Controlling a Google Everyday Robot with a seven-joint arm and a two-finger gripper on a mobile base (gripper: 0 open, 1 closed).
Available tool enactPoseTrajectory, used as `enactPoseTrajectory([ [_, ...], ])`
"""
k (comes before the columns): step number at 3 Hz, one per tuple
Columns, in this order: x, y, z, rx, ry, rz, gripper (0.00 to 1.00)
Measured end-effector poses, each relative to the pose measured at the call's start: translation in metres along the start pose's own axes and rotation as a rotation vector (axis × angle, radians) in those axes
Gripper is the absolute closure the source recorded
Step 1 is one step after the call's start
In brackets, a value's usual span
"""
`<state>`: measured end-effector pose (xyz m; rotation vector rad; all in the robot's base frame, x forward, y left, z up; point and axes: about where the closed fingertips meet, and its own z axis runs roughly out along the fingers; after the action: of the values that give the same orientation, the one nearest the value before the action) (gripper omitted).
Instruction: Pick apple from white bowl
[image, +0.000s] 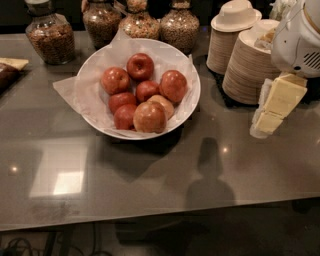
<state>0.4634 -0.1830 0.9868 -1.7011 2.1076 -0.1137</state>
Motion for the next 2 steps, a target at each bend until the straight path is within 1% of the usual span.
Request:
enactPoseTrajectory([
  [1,-0.0225,-0.0245,0.0223,0.036,-0.063,-0.057,0.00],
  [2,-0.0226,-0.0245,0.0223,0.036,-0.063,-0.057,0.00],
])
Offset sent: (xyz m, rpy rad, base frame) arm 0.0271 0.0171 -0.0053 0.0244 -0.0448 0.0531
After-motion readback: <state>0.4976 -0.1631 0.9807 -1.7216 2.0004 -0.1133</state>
